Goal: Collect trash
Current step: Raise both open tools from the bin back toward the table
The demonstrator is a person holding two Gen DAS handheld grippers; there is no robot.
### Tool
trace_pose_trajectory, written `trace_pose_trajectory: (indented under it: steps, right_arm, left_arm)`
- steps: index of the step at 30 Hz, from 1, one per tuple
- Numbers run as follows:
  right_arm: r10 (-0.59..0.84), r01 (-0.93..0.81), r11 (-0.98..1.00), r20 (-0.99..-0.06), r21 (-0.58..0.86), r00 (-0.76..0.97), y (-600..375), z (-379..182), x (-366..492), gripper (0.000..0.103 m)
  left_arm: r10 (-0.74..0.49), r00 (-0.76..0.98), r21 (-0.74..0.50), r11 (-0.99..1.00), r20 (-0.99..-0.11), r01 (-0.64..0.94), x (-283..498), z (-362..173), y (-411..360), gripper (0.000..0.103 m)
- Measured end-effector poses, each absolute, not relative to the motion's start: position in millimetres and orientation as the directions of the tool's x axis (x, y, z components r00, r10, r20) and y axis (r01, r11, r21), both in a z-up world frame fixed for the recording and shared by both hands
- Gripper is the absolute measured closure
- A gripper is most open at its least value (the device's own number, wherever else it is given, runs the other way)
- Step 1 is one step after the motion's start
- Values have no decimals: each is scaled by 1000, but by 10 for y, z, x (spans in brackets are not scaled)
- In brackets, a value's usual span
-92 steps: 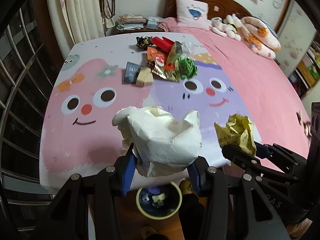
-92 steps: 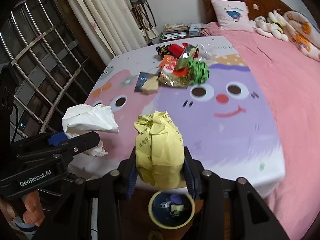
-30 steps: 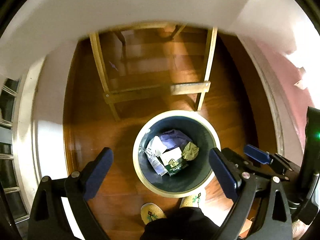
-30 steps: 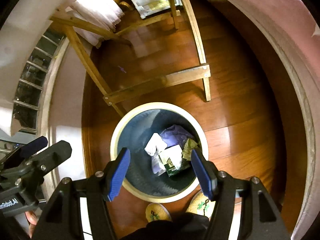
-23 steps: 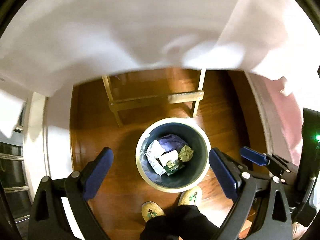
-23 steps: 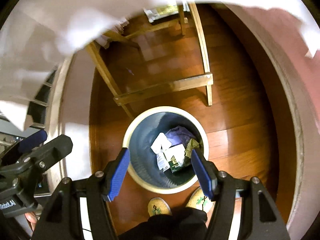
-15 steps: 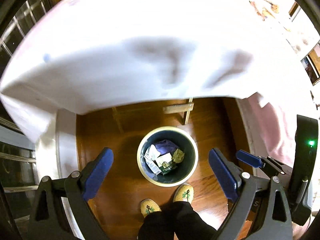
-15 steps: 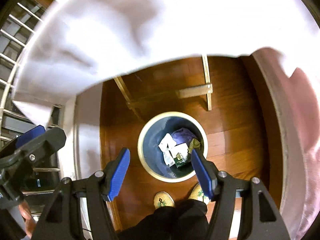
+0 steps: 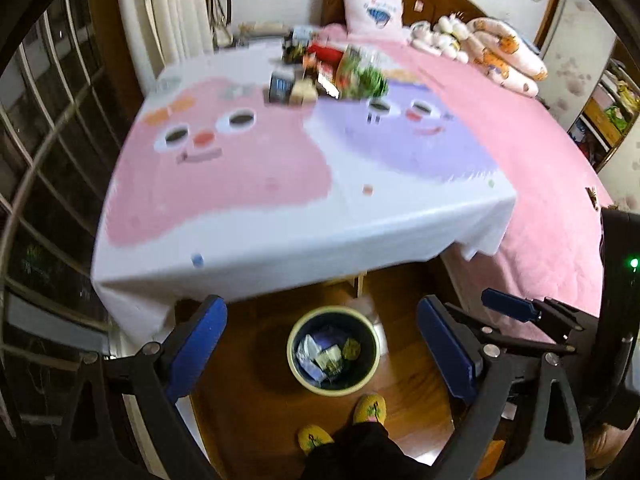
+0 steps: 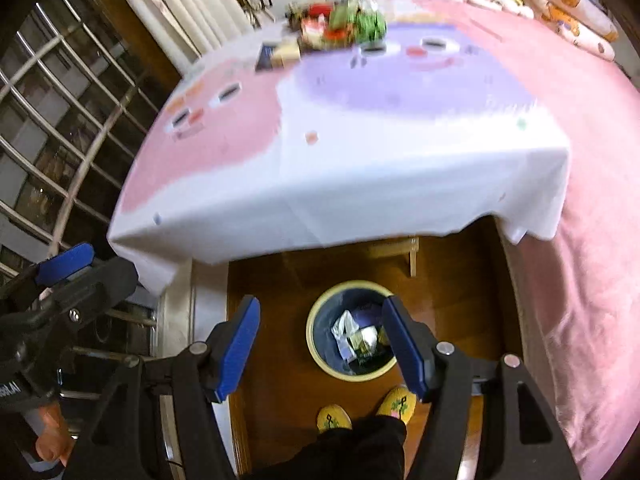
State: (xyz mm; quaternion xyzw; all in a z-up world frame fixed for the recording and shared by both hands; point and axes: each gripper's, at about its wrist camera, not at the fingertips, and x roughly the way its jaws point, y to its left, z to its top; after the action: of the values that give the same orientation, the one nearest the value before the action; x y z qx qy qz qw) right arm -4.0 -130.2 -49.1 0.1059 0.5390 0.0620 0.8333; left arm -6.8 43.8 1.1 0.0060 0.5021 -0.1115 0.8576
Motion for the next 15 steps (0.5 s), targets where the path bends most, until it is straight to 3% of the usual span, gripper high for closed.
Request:
trace_pose_trajectory:
  steps: [15]
  right_arm:
    - [106,33,987,-790,157,604,-1392,453,345,39]
  left_arm:
    - [-188,607,-60,973,-772,224,434,778,369,8]
